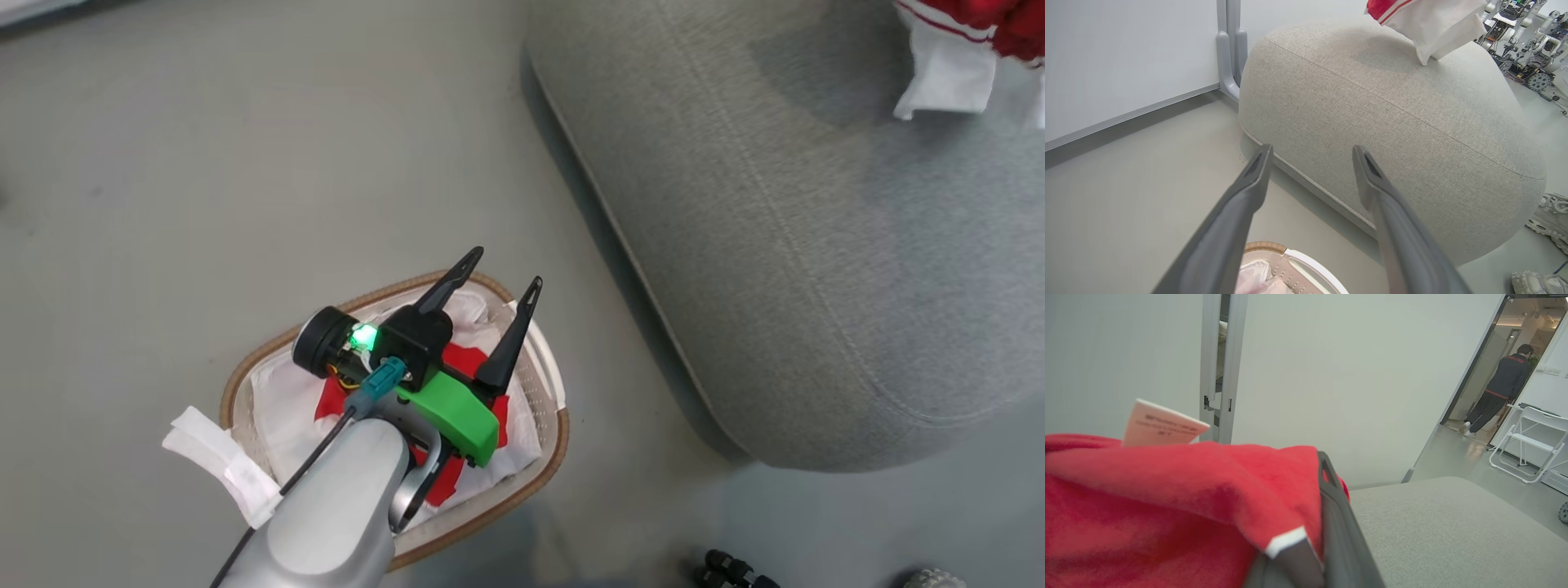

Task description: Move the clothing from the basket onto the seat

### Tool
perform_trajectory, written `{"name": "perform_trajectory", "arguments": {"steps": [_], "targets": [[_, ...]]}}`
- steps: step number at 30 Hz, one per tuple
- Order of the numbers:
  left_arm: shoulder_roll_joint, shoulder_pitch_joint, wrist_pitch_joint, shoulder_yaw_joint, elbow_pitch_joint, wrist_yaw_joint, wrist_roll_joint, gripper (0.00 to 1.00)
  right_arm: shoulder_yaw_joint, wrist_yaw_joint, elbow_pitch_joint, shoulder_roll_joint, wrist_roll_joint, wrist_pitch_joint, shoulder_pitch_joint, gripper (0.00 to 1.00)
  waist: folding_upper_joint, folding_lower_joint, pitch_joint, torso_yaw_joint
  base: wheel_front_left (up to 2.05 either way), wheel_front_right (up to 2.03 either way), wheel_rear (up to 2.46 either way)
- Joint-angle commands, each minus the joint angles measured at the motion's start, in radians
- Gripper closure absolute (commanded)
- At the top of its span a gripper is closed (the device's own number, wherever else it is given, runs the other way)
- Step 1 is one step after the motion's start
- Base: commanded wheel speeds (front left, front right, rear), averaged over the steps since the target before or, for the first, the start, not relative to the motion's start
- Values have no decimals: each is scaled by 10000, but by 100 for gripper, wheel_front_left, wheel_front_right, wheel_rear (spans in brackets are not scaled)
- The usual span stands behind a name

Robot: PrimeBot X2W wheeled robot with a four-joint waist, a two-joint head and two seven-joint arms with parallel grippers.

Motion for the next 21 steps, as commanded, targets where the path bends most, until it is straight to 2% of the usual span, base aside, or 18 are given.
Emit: {"name": "perform_trajectory", "arguments": {"steps": [1,10,12,13,14,21], "targets": [[144,-221,9,73,17,-31,20,0,-270,-14,237,41,-101,-45,193,100,59,-1,811,732,0,0,0],[329,-317,7,281,56,-32,95,0,-2426,-12,1776,399,-1164,-45,999,100,59,-1,1342,914,0,0,0],[354,-274,9,356,74,-32,96,0,-2758,-12,1853,545,-1286,-45,1161,64,59,-1,1361,917,0,0,0],[360,-237,7,415,92,-32,89,0,-2868,-14,1879,642,-1356,-45,1276,18,59,-1,1349,905,0,0,0],[362,-197,9,466,100,-32,83,0,-2980,-14,1888,731,-1372,-46,1363,0,59,-1,1316,890,0,0,0],[295,201,7,993,179,-32,80,0,-3630,-14,1300,1221,-1810,-44,2455,0,59,-1,662,803,0,0,0]]}}
